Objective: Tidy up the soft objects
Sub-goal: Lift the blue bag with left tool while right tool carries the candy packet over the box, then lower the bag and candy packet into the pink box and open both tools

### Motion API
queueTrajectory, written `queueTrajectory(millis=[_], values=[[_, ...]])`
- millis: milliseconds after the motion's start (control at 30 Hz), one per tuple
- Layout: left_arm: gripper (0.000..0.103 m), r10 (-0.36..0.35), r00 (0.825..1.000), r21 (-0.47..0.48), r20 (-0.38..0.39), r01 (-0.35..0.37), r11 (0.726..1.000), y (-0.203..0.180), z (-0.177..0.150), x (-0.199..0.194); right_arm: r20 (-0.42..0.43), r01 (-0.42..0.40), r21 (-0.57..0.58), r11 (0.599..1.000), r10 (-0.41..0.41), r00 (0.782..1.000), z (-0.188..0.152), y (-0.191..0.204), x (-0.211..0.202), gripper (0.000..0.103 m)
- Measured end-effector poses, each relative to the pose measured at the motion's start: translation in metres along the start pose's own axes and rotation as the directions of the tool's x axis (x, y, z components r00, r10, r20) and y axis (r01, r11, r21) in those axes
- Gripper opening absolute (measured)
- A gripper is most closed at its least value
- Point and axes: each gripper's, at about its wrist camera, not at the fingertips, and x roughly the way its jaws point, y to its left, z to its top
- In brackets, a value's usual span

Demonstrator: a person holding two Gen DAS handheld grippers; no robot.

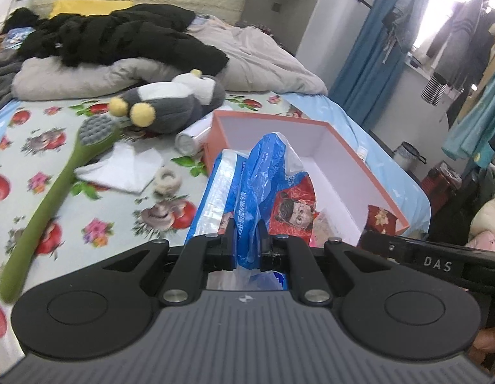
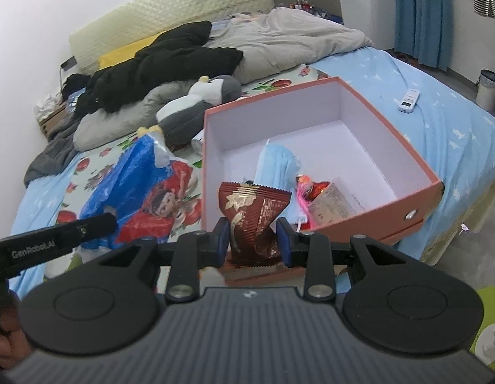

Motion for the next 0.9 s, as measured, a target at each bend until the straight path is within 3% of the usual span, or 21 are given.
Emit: queueTrajectory(millis=[267, 433, 633, 900], values=[[0.012, -0.038, 0.998, 0.053, -0.051, 0.041, 0.998, -0.024, 0.035, 0.059, -0.013, 0.022, 0.039, 0.999, -0.022, 1.000, 0.024, -0.032, 0.028, 0.035], [0.012, -0.055, 0.995, 0.041, -0.080, 0.058, 0.997, -0.033, 0.052, 0.104, -0.034, 0.085, 0.045, 0.995, -0.083, 0.996, 0.038, -0.055, 0.058, 0.035], [0.012, -0.075, 0.990, 0.047, -0.117, 0.081, 0.996, -0.046, 0.075, 0.164, -0.057, 0.097, 0.064, 0.993, -0.094, 0.994, 0.062, -0.080, 0.100, 0.035], [0.013, -0.088, 0.980, 0.047, -0.180, 0.098, 0.994, -0.052, 0.089, 0.243, -0.173, 0.121, 0.059, 0.991, -0.109, 0.979, 0.076, -0.104, 0.167, 0.036]])
